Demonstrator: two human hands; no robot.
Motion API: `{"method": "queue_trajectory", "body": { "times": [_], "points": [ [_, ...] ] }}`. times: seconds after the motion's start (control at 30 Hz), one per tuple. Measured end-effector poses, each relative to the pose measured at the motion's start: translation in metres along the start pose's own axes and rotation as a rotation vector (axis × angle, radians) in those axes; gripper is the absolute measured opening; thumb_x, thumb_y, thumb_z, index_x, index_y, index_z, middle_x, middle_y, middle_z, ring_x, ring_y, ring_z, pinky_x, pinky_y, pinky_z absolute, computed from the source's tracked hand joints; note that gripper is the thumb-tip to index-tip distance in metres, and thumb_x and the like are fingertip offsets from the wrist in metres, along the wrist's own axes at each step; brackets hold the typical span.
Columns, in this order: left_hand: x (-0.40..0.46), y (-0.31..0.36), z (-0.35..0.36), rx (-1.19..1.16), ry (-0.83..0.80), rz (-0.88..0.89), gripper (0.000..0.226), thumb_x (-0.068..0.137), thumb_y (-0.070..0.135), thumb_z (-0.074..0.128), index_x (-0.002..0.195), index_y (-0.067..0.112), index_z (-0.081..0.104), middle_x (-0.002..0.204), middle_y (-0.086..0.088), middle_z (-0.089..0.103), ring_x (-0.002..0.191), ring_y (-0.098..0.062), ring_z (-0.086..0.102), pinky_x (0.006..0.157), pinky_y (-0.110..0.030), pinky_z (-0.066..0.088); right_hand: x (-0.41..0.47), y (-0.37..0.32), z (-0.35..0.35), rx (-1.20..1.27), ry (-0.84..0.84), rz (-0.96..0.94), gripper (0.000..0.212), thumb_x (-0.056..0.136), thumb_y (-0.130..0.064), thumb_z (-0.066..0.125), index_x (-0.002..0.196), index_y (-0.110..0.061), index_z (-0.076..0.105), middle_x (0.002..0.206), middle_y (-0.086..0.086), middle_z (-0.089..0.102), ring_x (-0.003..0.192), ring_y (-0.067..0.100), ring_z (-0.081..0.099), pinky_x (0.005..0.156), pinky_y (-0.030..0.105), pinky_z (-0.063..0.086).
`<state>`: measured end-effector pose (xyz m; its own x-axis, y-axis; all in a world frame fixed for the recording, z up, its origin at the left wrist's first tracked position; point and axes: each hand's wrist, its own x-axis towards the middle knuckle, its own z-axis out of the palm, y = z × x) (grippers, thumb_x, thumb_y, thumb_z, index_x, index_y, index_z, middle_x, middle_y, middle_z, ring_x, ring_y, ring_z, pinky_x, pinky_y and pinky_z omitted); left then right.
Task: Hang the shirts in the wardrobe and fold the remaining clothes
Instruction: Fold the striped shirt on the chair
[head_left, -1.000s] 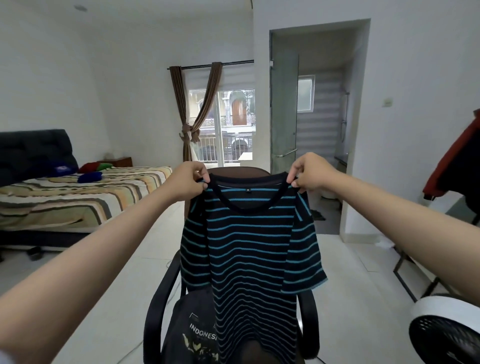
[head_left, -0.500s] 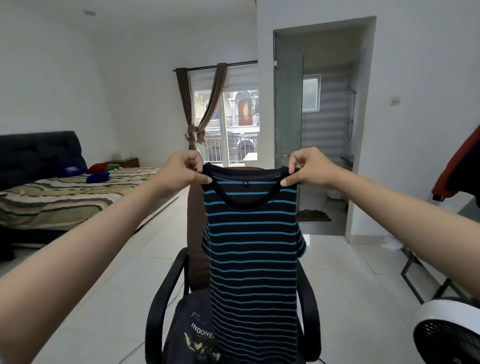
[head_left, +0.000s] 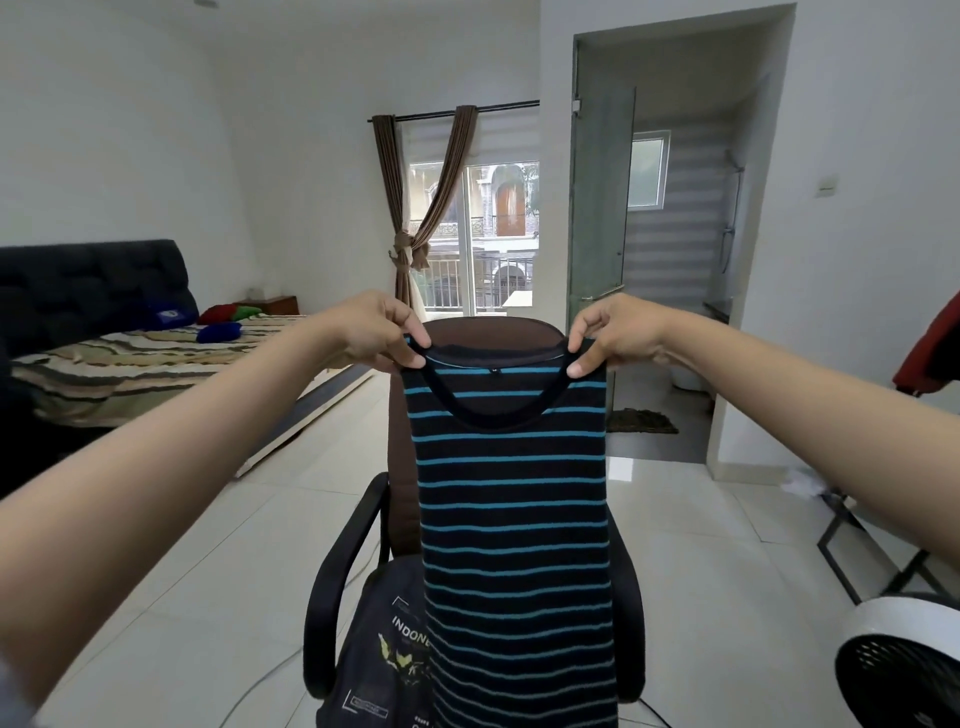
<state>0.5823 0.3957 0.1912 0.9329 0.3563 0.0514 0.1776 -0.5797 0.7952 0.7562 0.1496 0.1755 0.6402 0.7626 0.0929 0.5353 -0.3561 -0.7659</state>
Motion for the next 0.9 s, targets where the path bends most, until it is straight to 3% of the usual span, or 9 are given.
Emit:
{"method": "queue_trajectory", "body": {
  "times": [0.1,0.2,0.33,0.43,0.5,0.63,0.77,0.83,0.9],
  "points": [
    [-0.004,-0.001,0.004,-0.043,0.027,0.037,0.021,0.075,-0.011,0.067,0.074,0.010,0.063,0.100,-0.017,0.063,0.100,-0.034,0.063,0.079,-0.038,0.058,-0.001,0.001,0.002,0.043,0.011,-0.021,0.026,0.065,0.005,0.081,0.070,-0.013,0.063,0.093,0.017,0.064,0.084,0.026,0.064,0.077,0.036,0.055],
    [-0.008,-0.004,0.004,-0.115,-0.018,0.093,0.026,0.077,-0.008,0.067,0.071,0.013,0.054,0.095,-0.014,0.058,0.096,-0.032,0.059,0.063,-0.028,0.055,-0.002,0.001,0.002,0.132,-0.013,-0.076,0.028,0.066,0.010,0.077,0.068,-0.012,0.060,0.088,0.013,0.064,0.075,0.023,0.068,0.064,0.031,0.060],
    [-0.011,-0.006,0.003,-0.194,-0.063,0.165,0.034,0.079,-0.007,0.064,0.066,0.016,0.042,0.085,-0.007,0.055,0.096,-0.032,0.054,0.076,-0.035,0.049,-0.002,-0.001,0.004,0.302,-0.103,-0.146,0.033,0.072,0.017,0.067,0.066,-0.011,0.051,0.074,0.007,0.062,0.066,0.016,0.066,0.058,0.022,0.055],
    [-0.014,-0.004,0.002,-0.204,-0.086,0.181,0.039,0.069,-0.003,0.073,0.064,0.017,0.040,0.071,0.001,0.059,0.087,-0.026,0.057,0.068,-0.029,0.049,-0.001,-0.002,0.004,0.316,-0.119,-0.171,0.032,0.074,0.020,0.063,0.070,-0.010,0.053,0.070,0.002,0.065,0.068,0.016,0.067,0.057,0.022,0.055],
    [-0.015,-0.004,0.000,-0.203,-0.099,0.184,0.036,0.063,0.001,0.072,0.062,0.017,0.040,0.068,0.002,0.059,0.083,-0.023,0.059,0.064,-0.025,0.051,0.001,-0.002,0.003,0.277,-0.114,-0.184,0.029,0.076,0.019,0.063,0.073,-0.010,0.062,0.080,0.006,0.067,0.074,0.018,0.068,0.061,0.025,0.058],
    [-0.013,-0.007,0.002,-0.229,-0.130,0.199,0.033,0.069,-0.011,0.069,0.066,0.015,0.048,0.076,-0.003,0.059,0.086,-0.026,0.058,0.061,-0.023,0.055,0.003,-0.005,0.002,0.138,-0.105,-0.220,0.031,0.076,0.012,0.068,0.072,-0.018,0.074,0.093,0.011,0.069,0.083,0.020,0.068,0.073,0.026,0.058],
    [-0.014,-0.005,0.003,-0.114,-0.110,0.138,0.035,0.074,-0.011,0.066,0.101,0.011,0.068,0.109,-0.009,0.063,0.100,-0.027,0.062,0.075,-0.031,0.059,0.006,-0.002,0.002,0.116,-0.115,-0.235,0.031,0.074,0.009,0.071,0.070,-0.022,0.076,0.090,0.007,0.070,0.083,0.019,0.068,0.075,0.028,0.059],
    [-0.016,-0.005,0.002,-0.037,-0.058,0.147,0.037,0.072,-0.007,0.071,0.105,0.010,0.069,0.109,-0.010,0.066,0.099,-0.025,0.064,0.077,-0.034,0.059,0.006,0.002,0.001,0.126,-0.092,-0.239,0.025,0.073,0.008,0.072,0.075,-0.017,0.075,0.091,0.005,0.069,0.082,0.017,0.068,0.068,0.024,0.058],
    [-0.019,-0.005,0.003,-0.023,0.001,0.170,0.027,0.071,-0.004,0.074,0.095,0.007,0.069,0.096,-0.011,0.069,0.088,-0.024,0.067,0.068,-0.028,0.059,0.005,0.005,-0.001,0.123,-0.055,-0.251,0.021,0.072,0.007,0.074,0.081,-0.012,0.071,0.094,0.003,0.067,0.081,0.009,0.068,0.064,0.020,0.056]
  ]
}}
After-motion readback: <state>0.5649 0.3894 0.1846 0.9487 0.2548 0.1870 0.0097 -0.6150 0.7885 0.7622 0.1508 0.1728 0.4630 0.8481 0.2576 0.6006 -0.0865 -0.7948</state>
